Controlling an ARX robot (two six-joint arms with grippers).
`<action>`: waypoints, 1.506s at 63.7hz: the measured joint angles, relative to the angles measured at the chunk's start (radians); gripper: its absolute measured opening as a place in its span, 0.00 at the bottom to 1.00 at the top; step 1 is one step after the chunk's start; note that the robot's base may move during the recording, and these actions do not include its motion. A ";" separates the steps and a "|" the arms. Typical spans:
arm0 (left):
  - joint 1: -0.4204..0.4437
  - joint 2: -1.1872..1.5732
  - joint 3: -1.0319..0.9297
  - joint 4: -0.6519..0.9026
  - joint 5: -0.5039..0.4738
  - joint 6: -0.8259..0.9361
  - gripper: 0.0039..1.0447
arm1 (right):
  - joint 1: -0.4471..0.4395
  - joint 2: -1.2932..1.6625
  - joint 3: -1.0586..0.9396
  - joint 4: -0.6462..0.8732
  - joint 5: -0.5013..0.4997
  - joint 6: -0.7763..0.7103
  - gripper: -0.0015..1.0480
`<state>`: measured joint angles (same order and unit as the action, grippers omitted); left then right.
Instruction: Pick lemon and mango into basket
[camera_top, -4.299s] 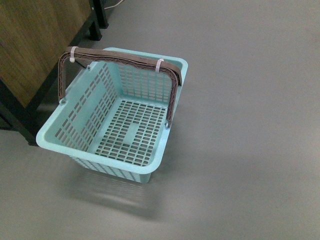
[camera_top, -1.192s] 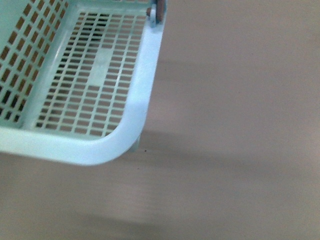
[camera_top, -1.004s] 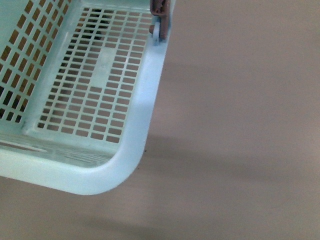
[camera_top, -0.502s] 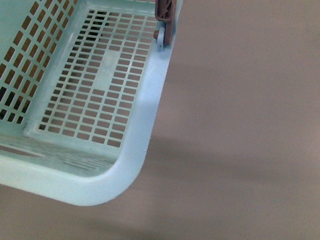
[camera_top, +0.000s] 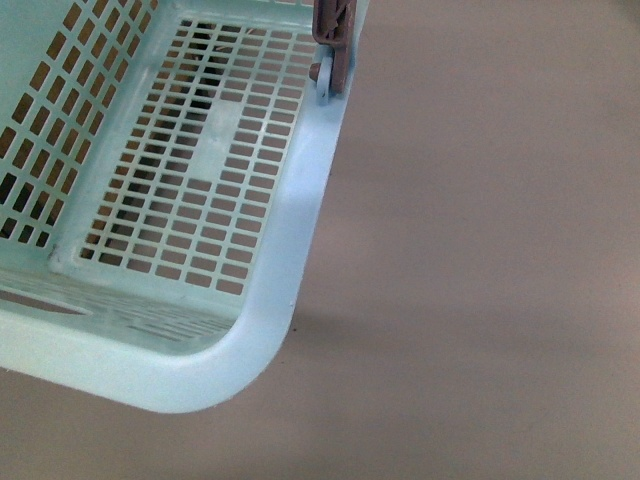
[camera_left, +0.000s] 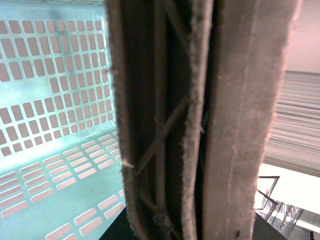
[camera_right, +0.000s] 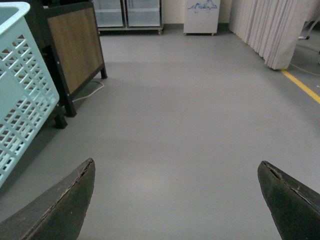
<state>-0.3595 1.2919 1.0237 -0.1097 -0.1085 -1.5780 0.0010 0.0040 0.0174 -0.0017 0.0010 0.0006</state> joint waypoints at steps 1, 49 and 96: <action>0.000 0.000 0.000 0.000 0.000 0.000 0.16 | 0.000 0.000 0.000 0.000 0.000 0.000 0.92; 0.000 0.000 0.000 0.000 0.000 0.002 0.16 | 0.000 0.000 0.000 0.000 -0.001 0.000 0.92; 0.000 0.000 0.000 0.000 0.000 0.002 0.16 | 0.000 0.000 0.000 0.000 -0.001 0.000 0.92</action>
<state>-0.3595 1.2919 1.0237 -0.1097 -0.1085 -1.5764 0.0010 0.0040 0.0174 -0.0013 0.0002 0.0002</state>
